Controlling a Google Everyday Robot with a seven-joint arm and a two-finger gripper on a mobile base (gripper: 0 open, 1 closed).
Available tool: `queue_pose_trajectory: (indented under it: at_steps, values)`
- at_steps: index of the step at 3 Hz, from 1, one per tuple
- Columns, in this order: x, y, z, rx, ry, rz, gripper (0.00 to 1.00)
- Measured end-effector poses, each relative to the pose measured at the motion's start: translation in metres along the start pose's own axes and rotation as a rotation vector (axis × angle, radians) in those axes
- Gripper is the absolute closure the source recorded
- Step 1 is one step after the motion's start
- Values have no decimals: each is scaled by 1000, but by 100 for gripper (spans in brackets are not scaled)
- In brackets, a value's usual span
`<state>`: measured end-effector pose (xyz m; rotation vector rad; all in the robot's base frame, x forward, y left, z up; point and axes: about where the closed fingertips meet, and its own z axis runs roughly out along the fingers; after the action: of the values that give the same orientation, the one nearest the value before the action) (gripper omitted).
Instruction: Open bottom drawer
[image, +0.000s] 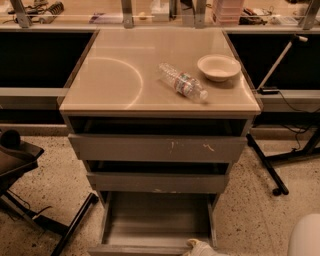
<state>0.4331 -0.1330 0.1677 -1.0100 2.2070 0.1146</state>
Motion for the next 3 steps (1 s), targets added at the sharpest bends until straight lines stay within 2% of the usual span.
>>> queue_pose_trajectory:
  at_steps: [1,3]
  values:
    - [0,0,0,0,0,0,81]
    - [0,0,0,0,0,0,34]
